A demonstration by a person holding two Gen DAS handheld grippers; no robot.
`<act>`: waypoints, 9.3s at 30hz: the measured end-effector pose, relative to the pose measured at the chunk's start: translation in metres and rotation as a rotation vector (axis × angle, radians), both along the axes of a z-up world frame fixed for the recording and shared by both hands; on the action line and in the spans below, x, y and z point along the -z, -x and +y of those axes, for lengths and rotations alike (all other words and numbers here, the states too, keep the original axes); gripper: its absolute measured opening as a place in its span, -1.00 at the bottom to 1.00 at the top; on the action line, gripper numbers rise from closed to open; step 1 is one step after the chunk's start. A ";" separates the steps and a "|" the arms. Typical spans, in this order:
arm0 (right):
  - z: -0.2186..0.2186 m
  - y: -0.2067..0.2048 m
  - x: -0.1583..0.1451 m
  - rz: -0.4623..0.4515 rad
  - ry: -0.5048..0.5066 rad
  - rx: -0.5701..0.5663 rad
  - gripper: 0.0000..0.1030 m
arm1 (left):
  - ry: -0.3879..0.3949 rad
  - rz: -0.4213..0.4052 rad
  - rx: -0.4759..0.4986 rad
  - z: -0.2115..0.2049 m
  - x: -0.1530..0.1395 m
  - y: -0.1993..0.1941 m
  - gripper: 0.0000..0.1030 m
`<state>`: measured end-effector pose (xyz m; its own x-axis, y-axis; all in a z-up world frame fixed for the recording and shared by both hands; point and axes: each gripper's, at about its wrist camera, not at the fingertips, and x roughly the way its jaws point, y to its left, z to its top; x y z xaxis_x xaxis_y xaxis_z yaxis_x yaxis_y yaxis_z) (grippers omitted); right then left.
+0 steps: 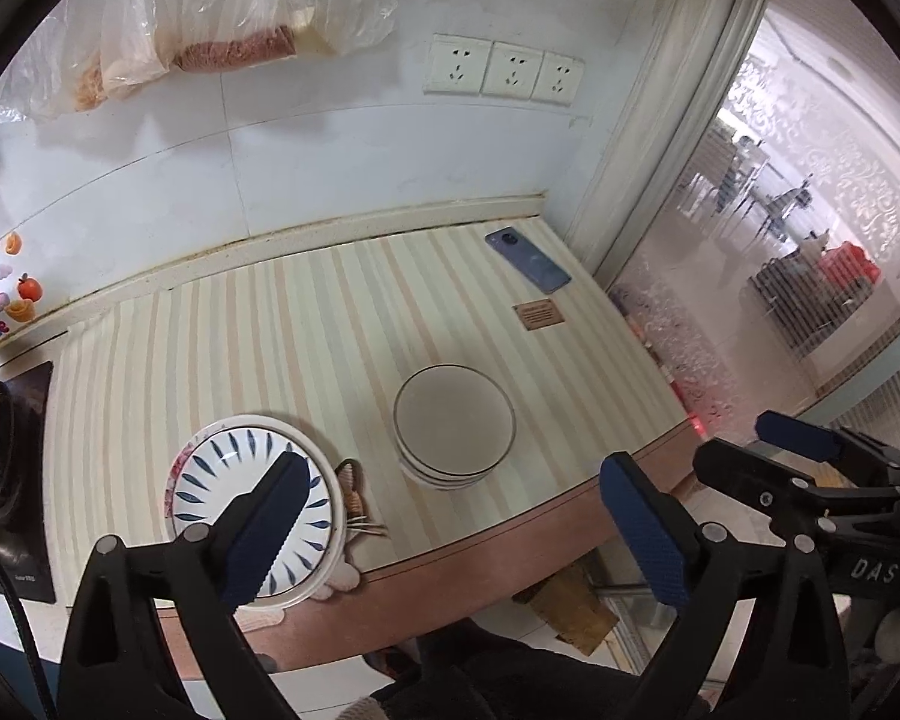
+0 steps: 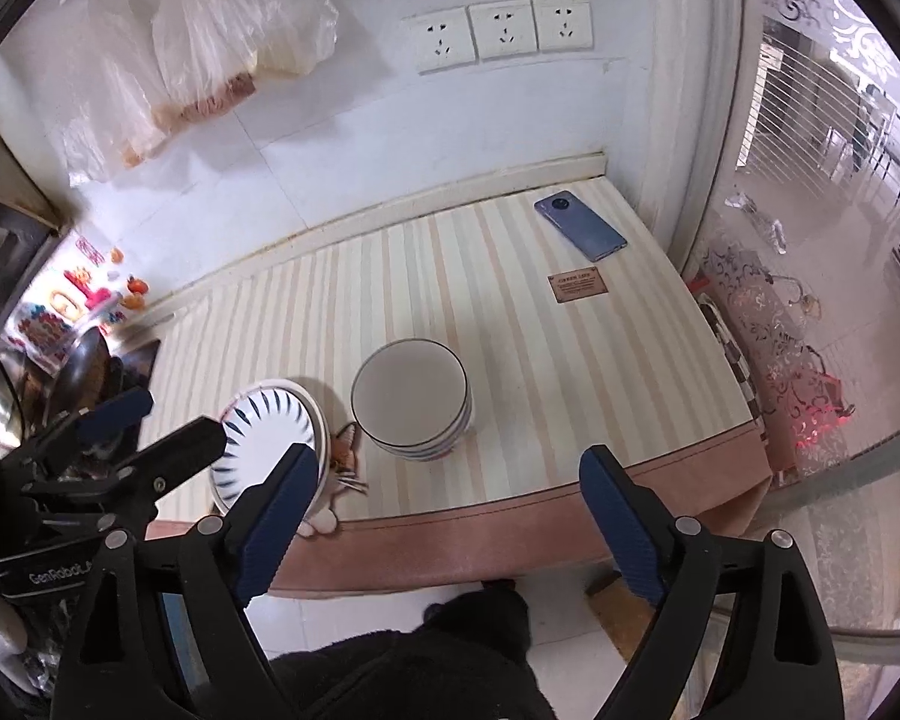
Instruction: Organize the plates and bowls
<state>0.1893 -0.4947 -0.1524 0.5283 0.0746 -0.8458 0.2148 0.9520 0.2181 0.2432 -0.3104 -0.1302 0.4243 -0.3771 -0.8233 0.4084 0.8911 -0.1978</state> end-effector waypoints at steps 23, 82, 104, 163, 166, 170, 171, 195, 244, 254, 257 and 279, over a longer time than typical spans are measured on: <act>-0.044 -0.116 0.182 0.287 -0.308 -0.018 0.88 | 0.001 0.326 0.035 -0.027 0.142 -0.124 0.93; 0.111 -0.225 0.271 0.426 -0.631 -0.276 0.12 | 0.145 0.570 -0.267 0.125 0.191 -0.173 -0.07; 0.215 -0.238 0.302 0.442 -0.580 -0.301 0.10 | 0.131 0.595 -0.290 0.209 0.227 -0.160 -0.07; 0.227 -0.043 0.049 -0.084 0.120 -0.250 0.91 | -0.083 -0.154 -0.432 0.221 0.021 0.025 0.95; 0.227 -0.020 0.038 -0.108 0.122 -0.255 0.91 | -0.088 -0.178 -0.447 0.221 0.008 0.050 0.99; 0.228 0.017 0.021 -0.138 0.125 -0.260 0.92 | -0.078 -0.201 -0.468 0.225 -0.006 0.082 0.99; 0.229 0.024 0.017 -0.146 0.130 -0.259 0.92 | -0.074 -0.207 -0.469 0.225 -0.009 0.090 0.99; 0.273 0.204 -0.045 -0.272 0.157 -0.177 0.93 | -0.102 -0.313 -0.462 0.265 -0.049 0.244 0.99; 0.286 0.232 -0.057 -0.305 0.174 -0.179 0.94 | -0.088 -0.355 -0.465 0.283 -0.060 0.270 0.99; 0.283 0.227 -0.056 -0.305 0.178 -0.173 0.94 | -0.087 -0.357 -0.459 0.284 -0.061 0.265 0.99; 0.283 0.228 -0.055 -0.303 0.177 -0.170 0.94 | -0.085 -0.357 -0.458 0.284 -0.061 0.264 0.99; 0.279 0.225 -0.047 -0.298 0.175 -0.172 0.94 | -0.103 -0.362 -0.452 0.279 -0.060 0.258 0.99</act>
